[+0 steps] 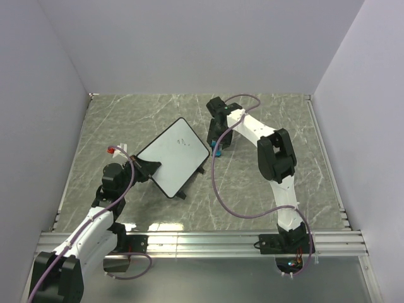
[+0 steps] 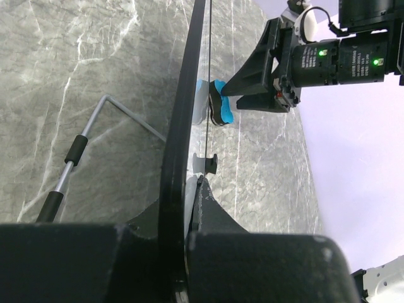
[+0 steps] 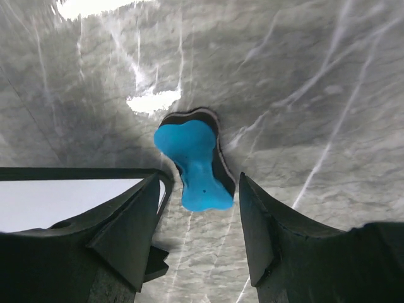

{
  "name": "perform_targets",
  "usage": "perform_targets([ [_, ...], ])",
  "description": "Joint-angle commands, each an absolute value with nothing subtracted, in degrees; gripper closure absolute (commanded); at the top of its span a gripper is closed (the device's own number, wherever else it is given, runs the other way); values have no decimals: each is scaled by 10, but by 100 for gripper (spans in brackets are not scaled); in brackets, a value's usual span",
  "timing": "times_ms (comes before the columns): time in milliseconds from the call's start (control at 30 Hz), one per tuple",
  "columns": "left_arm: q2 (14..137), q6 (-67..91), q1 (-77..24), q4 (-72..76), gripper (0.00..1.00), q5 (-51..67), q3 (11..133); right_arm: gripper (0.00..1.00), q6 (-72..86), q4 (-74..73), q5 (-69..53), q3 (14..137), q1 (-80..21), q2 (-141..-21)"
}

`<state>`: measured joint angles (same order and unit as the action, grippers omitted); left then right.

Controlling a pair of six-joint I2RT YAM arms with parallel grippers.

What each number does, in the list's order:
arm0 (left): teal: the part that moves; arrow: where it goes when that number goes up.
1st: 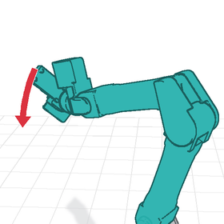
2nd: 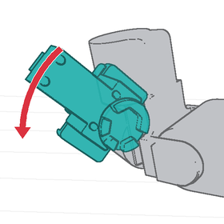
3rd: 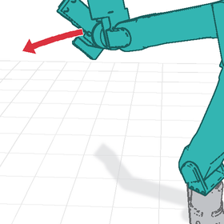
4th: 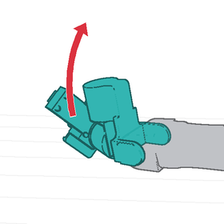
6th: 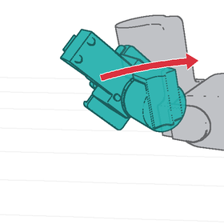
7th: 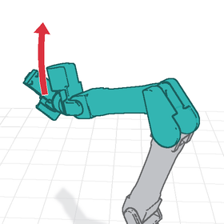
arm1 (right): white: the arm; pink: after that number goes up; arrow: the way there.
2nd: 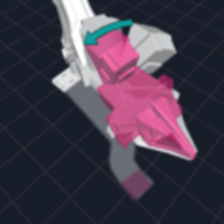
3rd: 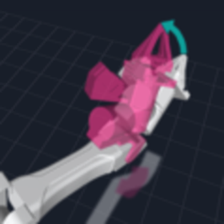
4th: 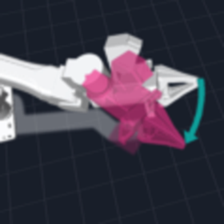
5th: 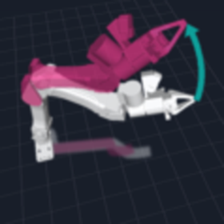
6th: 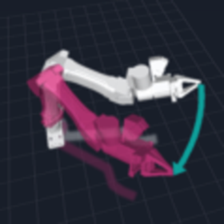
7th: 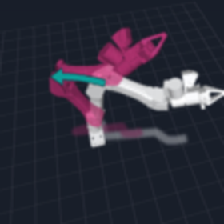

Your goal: Erase the whiteboard

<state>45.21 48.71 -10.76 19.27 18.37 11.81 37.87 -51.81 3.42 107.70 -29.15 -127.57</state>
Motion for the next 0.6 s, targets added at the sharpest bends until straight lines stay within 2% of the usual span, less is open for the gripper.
perform_targets([
  [0, 468, 441, -121, 76, 100, 215, 99, 40, 373, -522, 41, 1097, -301, -1288],
  [233, 468, 442, -121, 75, 100, 214, 100, 41, 367, -526, 50, 1092, -300, -1300],
  [433, 469, 442, -121, 75, 100, 210, 101, 46, 360, -524, 52, 1086, -300, -1310],
  [533, 469, 441, -121, 74, 100, 210, 101, 62, 359, -523, 54, 1085, -300, -1314],
  [567, 470, 442, -121, 74, 100, 210, 101, 73, 359, -523, 55, 1085, -300, -1314],
])
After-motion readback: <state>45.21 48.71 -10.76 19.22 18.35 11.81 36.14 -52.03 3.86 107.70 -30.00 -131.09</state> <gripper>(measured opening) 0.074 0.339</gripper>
